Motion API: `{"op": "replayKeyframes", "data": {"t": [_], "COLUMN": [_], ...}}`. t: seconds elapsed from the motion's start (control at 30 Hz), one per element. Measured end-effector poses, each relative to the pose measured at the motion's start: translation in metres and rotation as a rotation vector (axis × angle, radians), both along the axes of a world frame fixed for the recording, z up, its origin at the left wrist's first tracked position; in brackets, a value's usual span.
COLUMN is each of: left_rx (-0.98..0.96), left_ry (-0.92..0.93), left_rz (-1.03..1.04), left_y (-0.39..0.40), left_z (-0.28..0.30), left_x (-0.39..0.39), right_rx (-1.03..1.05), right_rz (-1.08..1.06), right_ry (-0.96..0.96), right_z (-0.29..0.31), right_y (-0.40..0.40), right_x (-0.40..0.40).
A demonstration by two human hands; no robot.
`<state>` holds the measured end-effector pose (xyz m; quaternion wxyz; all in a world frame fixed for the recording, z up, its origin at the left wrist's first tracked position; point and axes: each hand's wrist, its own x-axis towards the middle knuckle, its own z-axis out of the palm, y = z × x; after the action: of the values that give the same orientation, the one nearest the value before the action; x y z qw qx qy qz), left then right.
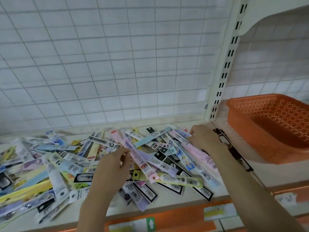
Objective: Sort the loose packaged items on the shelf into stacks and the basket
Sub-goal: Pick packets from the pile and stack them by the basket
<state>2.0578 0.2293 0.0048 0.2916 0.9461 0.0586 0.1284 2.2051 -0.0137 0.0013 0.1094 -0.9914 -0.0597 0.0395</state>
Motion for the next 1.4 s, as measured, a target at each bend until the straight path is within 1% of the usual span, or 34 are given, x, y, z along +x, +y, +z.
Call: {"op": "replayKeyframes", "data": {"t": [0.13, 0.27, 0.37, 0.57, 0.67, 0.77, 0.87, 0.97, 1.03, 1.07, 1.17, 1.23, 1.3, 1.4], "left_rx": [-0.001, -0.017, -0.008, -0.035, -0.015, 0.010, 0.022, 0.021, 0.014, 0.004, -0.004, 0.009, 0.022, 0.017], "left_ry": [-0.011, -0.032, -0.058, -0.073, -0.089, -0.086, -0.094, -0.098, -0.095, -0.099, -0.106, -0.122, -0.129, -0.125], "left_rz": [0.035, 0.047, 0.042, 0.127, 0.175, 0.186, 0.194, 0.212, 0.234, 0.245, 0.245, 0.229, 0.218, 0.207], "left_y": [0.000, -0.010, -0.018, -0.029, -0.035, -0.044, -0.055, -0.063, -0.071, -0.075, -0.077, -0.075, -0.074, -0.074], "left_z": [0.002, 0.005, 0.010, 0.016, 0.013, 0.009, 0.005, 0.000, -0.002, -0.004, -0.008, -0.009, -0.010, -0.011], "left_x": [0.004, 0.012, 0.014, 0.010, 0.005, -0.001, -0.007, -0.011, -0.013, -0.014, -0.016, -0.016, -0.016, -0.015], "right_rx": [0.047, 0.087, 0.104, 0.114, 0.194, 0.188, 0.271, 0.271, 0.291, 0.333, 0.500, 0.555, 0.539, 0.509], "right_rz": [-0.021, 0.026, 0.015, 0.038, 0.035, 0.111, 0.171, 0.214, 0.209, 0.223, 0.248, 0.229, 0.205, 0.207], "right_ry": [0.064, 0.116, 0.159, 0.146, 0.135, 0.062, -0.012, -0.172, -0.220, -0.206, -0.079, -0.020, 0.036, 0.051], "right_z": [0.004, 0.013, 0.017, 0.032, 0.034, 0.040, 0.050, 0.060, 0.063, 0.061, 0.050, 0.045, 0.041, 0.033], "right_y": [0.000, -0.004, -0.010, -0.022, -0.027, -0.031, -0.032, -0.038, -0.045, -0.048, -0.043, -0.042, -0.041, -0.041], "right_x": [0.004, 0.009, 0.014, 0.027, 0.032, 0.030, 0.025, 0.012, 0.006, 0.005, 0.007, 0.009, 0.008, 0.012]}}
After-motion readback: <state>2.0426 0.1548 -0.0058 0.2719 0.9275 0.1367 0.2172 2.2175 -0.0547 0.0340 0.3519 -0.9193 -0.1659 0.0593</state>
